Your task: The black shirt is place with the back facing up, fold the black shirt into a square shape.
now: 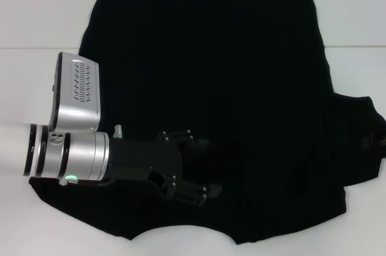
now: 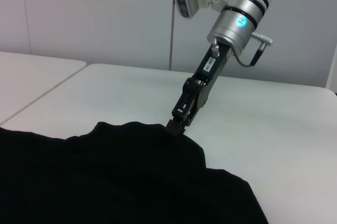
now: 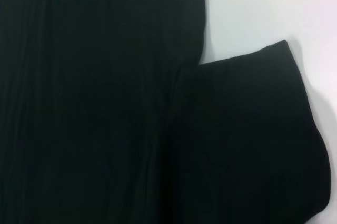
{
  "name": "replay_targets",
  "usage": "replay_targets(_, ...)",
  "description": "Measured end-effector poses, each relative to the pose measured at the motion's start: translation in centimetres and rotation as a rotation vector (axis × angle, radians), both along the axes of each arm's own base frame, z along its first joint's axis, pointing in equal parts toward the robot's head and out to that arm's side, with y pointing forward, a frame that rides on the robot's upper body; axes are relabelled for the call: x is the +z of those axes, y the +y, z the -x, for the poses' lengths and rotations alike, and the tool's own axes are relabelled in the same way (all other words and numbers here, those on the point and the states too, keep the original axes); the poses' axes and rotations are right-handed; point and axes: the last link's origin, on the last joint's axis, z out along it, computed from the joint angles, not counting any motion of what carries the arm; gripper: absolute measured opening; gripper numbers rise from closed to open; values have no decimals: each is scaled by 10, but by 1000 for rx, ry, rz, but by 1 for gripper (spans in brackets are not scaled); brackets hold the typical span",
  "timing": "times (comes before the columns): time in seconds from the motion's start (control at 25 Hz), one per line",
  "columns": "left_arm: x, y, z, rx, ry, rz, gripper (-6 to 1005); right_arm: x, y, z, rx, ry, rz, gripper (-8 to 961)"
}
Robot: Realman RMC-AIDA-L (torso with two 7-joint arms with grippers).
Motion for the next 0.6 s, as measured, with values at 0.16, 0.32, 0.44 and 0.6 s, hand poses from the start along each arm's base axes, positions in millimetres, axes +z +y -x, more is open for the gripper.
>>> replay_targets(0.16,1,0,0,2,0,-2,963,-2,1,1,3,-2,0,642)
replay_targets(0.32,1,1,0,3,0,-3,963,-1,-1,-2,-3,-3,-5,564)
replay_targets(0.44,1,1,1,4,2,-5,963,0,-3,-4,-9,-2,-9,476)
replay_targets(0.6,0,1,0,5,1,-5,963,1,-4,-8,-10,-10,-23,279)
